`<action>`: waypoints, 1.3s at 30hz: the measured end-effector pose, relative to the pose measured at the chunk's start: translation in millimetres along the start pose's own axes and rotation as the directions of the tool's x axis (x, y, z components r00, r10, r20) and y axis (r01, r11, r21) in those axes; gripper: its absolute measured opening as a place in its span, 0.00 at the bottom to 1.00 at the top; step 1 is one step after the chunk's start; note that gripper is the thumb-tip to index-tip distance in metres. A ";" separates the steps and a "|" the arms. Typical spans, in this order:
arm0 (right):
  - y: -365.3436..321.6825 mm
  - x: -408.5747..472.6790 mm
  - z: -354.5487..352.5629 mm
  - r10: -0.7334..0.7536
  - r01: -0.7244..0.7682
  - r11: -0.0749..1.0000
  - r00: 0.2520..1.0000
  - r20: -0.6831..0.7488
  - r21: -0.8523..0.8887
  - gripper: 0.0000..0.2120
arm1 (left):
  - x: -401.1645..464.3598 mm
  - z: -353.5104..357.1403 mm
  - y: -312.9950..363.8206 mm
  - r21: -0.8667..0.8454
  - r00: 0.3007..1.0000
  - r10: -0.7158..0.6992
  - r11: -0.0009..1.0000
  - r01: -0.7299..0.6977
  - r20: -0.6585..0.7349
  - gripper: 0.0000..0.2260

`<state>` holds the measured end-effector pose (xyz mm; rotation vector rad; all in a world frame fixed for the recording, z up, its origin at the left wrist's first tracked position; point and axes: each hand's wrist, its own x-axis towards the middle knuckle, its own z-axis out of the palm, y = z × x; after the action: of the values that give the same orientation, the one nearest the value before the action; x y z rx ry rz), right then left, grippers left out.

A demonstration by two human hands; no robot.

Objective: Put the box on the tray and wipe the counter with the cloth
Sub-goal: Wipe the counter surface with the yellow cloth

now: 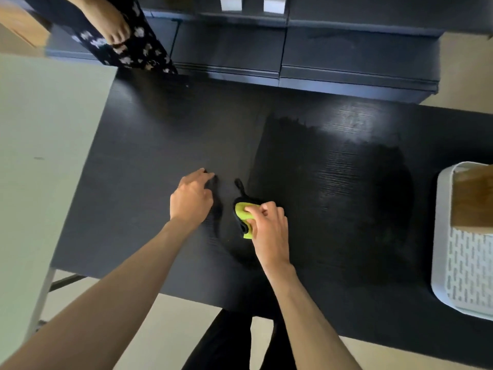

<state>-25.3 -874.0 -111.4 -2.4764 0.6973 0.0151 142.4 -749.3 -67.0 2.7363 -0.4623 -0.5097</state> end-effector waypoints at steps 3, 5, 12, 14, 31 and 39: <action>55.5 -17.7 -28.6 0.060 -0.062 0.998 0.996 -0.067 -0.018 0.19 | 1.7 12.1 27.0 -0.028 1.000 0.015 1.000 -0.014 0.017 0.23; 88.9 -29.1 -49.8 0.126 -0.130 0.991 0.988 -0.086 -0.043 0.18 | 4.4 19.8 49.4 -0.026 0.999 0.035 0.999 -0.034 0.031 0.23; 186.9 -67.8 -108.2 0.328 -0.340 0.940 0.923 -0.202 -0.028 0.17 | 17.7 41.5 95.2 0.070 0.997 0.057 0.996 -0.061 0.054 0.25; 204.0 -76.8 -120.2 0.383 -0.401 0.915 0.894 -0.230 -0.036 0.20 | 16.9 43.6 98.2 0.099 0.998 0.043 0.994 -0.048 0.046 0.26; 202.3 -25.0 -106.0 0.303 -0.282 0.953 0.881 -0.363 0.111 0.19 | 27.4 44.7 76.9 0.254 0.978 0.170 0.947 -0.197 0.122 0.30; 94.9 2.1 -49.5 0.127 -0.108 0.989 0.971 -0.201 0.103 0.19 | 35.6 22.0 28.8 0.100 0.981 0.146 0.982 -0.160 0.129 0.27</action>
<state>-76.1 -968.0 -118.9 -2.3665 0.9118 -0.2289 158.0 -793.6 -86.4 2.7539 -0.7464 -0.6300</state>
